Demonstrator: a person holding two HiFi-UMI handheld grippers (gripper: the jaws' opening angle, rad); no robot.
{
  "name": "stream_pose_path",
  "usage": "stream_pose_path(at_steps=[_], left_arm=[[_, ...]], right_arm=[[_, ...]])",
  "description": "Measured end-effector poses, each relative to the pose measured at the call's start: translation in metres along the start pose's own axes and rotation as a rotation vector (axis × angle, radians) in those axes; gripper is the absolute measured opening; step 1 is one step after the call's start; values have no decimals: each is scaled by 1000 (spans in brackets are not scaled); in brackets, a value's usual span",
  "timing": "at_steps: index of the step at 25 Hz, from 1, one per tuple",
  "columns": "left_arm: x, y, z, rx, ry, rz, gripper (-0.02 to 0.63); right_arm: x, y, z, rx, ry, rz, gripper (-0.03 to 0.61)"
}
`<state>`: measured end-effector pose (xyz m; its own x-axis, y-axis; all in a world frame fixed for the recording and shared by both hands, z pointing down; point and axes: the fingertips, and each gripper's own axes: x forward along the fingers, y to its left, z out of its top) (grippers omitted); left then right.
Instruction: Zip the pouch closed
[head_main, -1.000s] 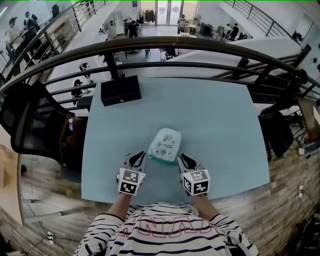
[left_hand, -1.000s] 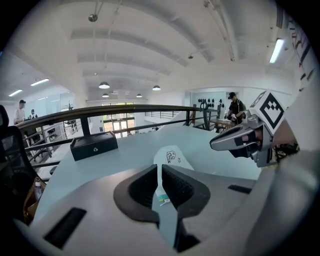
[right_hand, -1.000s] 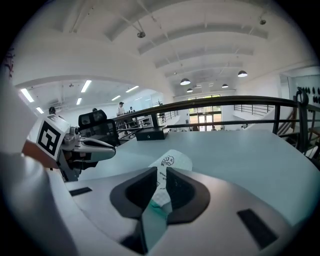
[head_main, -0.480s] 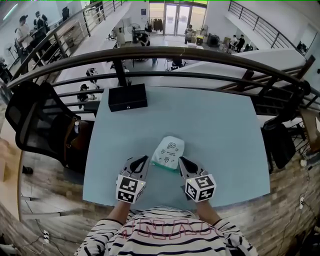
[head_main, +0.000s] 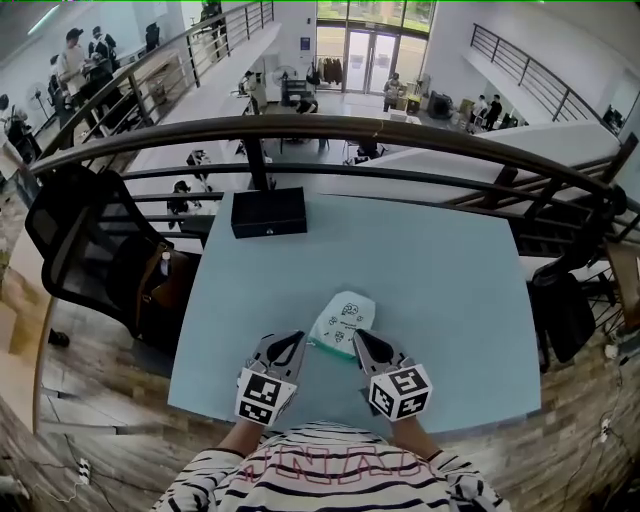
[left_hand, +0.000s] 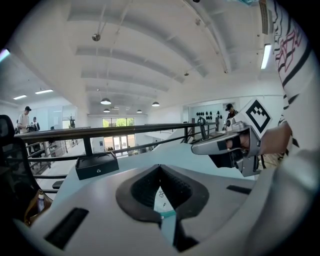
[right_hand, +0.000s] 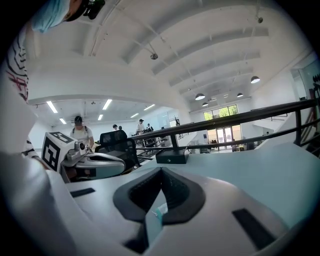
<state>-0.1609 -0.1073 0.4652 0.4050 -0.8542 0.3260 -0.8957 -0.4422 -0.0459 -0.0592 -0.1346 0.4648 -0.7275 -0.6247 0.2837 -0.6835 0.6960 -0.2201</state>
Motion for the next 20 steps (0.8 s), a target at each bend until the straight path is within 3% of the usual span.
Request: stream_pose_path(at_steps=[20], left_arm=[[-18, 2, -5, -44, -15, 18, 25]], right_arm=[[0, 6, -8, -9, 15, -22, 28]])
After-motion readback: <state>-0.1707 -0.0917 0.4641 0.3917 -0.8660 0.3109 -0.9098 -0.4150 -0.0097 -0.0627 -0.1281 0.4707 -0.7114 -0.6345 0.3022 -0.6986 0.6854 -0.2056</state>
